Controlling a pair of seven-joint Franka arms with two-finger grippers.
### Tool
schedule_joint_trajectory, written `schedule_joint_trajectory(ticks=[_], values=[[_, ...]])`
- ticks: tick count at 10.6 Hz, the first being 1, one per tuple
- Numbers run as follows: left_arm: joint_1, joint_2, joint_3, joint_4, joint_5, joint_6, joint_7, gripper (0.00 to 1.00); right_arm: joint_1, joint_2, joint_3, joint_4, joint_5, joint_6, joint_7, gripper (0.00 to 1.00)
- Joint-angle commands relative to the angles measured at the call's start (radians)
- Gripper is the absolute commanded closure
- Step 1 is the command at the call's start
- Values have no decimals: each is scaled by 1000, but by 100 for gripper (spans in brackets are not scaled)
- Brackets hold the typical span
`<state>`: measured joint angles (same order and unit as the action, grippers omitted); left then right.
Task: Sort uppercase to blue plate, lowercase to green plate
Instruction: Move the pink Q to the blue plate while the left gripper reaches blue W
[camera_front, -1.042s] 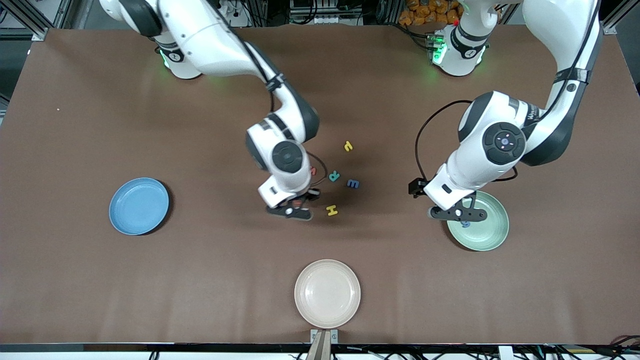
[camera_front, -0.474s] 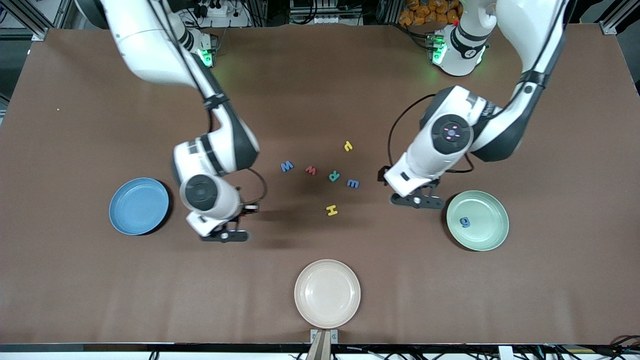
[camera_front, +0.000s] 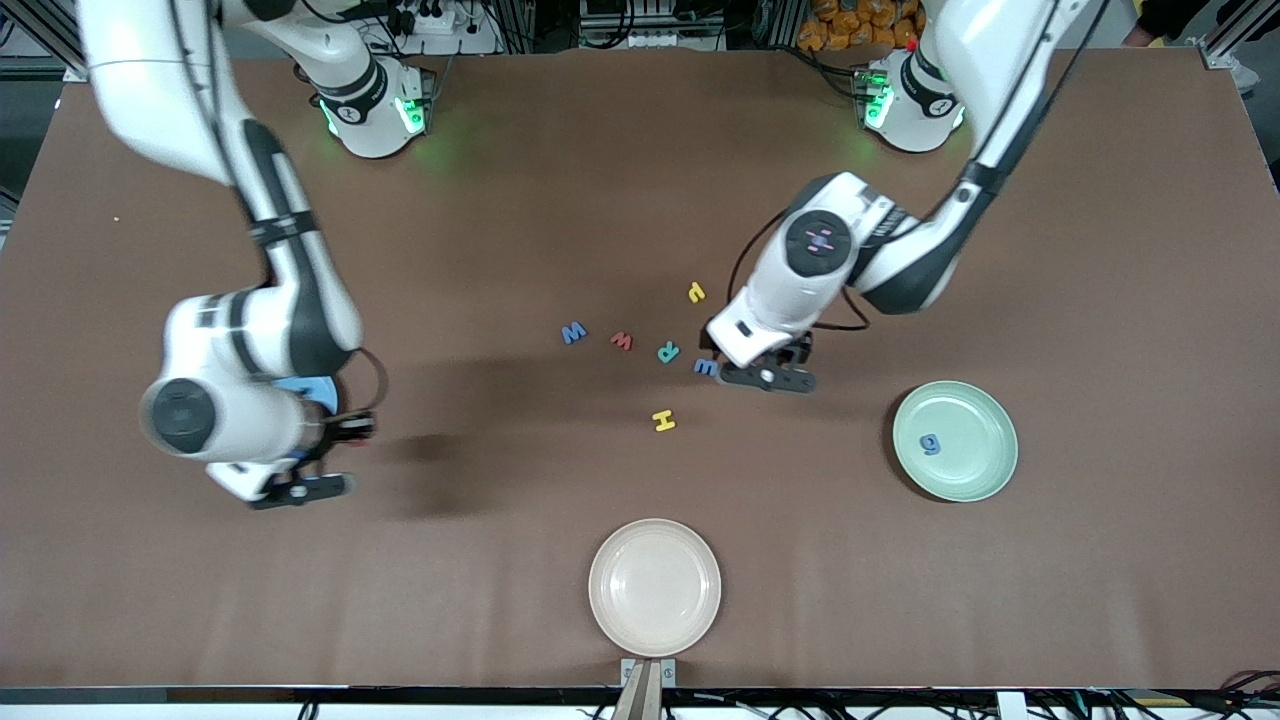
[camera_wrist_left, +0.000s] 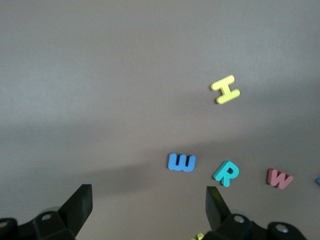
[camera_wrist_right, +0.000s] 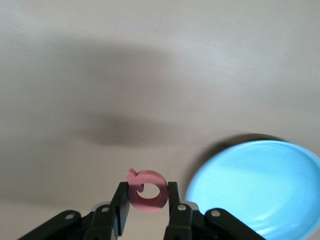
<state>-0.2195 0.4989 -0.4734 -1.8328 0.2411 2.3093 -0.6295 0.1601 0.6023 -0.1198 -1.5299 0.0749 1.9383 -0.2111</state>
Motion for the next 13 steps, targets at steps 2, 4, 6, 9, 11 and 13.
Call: schedule_joint_trajectory(ticks=[2, 4, 6, 9, 11, 13], values=[[-24, 82, 2, 7, 93, 80, -26, 0, -128, -39, 22, -91, -14, 10, -245, 100], [-49, 160, 6, 49, 93, 105, -29, 0, -157, -56, 22, -140, -14, 5, -286, 100], [-60, 193, 9, 66, 93, 105, -47, 0, -181, -64, 23, -164, -12, -2, -284, 1], [-67, 223, 12, 66, 141, 105, -45, 0, -183, -61, 23, -164, -10, -4, -284, 0], [-81, 250, 16, 79, 167, 105, -47, 4, -182, -59, 25, -164, -10, -4, -284, 0], [-132, 254, 62, 89, 167, 104, -49, 9, -169, -61, 28, -161, -9, -4, -272, 0]])
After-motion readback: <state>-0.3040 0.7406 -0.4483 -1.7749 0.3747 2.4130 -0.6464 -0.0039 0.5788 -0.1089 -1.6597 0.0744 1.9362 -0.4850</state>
